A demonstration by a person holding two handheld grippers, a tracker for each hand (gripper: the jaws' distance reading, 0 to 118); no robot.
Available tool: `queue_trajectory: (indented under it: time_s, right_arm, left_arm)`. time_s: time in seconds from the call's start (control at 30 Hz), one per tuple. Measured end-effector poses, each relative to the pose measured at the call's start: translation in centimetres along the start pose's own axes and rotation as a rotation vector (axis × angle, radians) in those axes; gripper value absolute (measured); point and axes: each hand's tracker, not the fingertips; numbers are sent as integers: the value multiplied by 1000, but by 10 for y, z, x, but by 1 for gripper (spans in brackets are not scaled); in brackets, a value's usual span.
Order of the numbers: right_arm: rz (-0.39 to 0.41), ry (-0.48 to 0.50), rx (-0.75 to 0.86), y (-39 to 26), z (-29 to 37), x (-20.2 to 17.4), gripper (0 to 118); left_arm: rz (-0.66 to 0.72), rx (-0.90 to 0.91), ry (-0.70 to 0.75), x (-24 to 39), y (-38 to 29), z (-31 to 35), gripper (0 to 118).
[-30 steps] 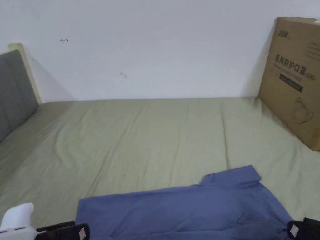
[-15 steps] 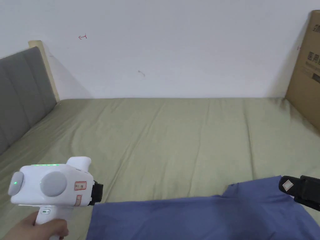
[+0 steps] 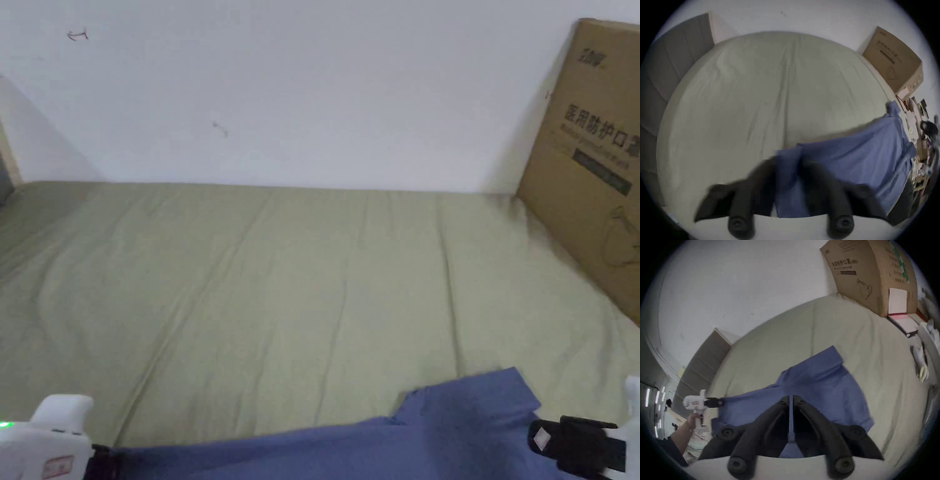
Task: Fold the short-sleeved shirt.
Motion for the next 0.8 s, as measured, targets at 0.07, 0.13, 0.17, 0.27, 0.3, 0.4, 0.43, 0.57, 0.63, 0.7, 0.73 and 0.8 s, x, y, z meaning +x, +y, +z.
queue_trajectory:
  time_s: [0.07,0.13,0.17,0.27,0.3,0.4,0.43,0.57,0.63,0.7,0.73,0.8]
  right_arm:
    - [26,-36,-5,21,-20,18,5]
    - [54,-32,-24,44,-44,28,28]
    - [69,-69,-41,55,-57,31,77]
    - [74,-136,-93,82,-99,46,117]
    - [57,-171,-104,92,-113,54,117]
    - [33,-312,-170,99,-161,68,117]
    - [16,-325,-207,100,-172,76,116]
    - [80,-286,-289,86,-180,63,77]
    - [209,-307,-249,81,-170,51,27]
    - [204,-178,-249,84,-161,49,4]
    - [195,-214,-230,85,-151,41,4]
    - [175,-196,-155,92,-135,38,4]
  left_arm:
    - [2,-1,-46,15,4,18,4]
    - [13,20,-72,21,6,34,4]
    - [11,38,-68,19,12,35,4]
    - [14,99,-72,22,21,59,4]
    - [27,119,-82,20,24,63,4]
    - [59,141,-121,21,27,76,4]
    - [59,139,-118,20,28,75,4]
    - [56,140,-94,18,25,71,4]
    - [67,135,-93,14,25,65,4]
    - [98,135,-91,9,24,56,4]
    - [117,136,-92,6,24,53,4]
    - [147,143,-100,3,25,49,3]
